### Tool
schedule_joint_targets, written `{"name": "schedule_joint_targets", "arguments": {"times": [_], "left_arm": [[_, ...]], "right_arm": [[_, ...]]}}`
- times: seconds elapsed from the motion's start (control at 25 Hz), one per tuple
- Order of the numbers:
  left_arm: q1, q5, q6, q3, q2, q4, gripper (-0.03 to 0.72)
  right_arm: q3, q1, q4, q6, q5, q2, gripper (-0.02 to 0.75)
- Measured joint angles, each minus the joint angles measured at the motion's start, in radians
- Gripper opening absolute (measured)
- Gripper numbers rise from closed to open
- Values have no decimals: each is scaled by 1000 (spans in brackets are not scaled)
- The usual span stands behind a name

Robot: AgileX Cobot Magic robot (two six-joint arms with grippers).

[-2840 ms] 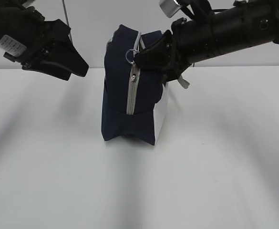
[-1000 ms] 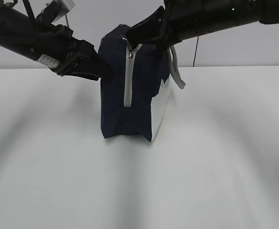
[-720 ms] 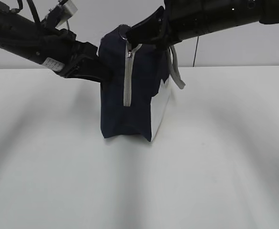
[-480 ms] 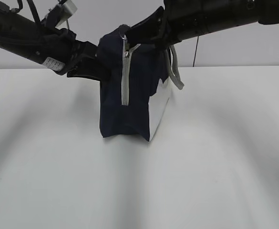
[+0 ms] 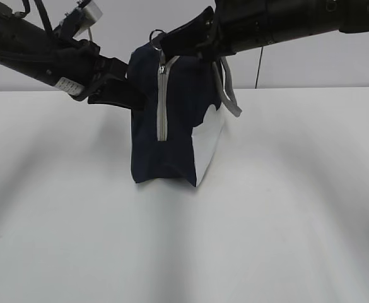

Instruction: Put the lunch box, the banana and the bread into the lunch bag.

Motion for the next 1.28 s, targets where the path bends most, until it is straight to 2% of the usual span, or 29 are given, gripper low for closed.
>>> {"name": "schedule_joint_targets", "arguments": {"times": [0.76, 1.28], "left_arm": [[0, 74, 0, 0, 0, 14, 4], [1, 127, -45, 0, -29, 91, 3]], "right_arm": [[-84, -9, 46, 37, 95, 13, -16], [-214, -31, 4, 137, -26, 108, -16]]}}
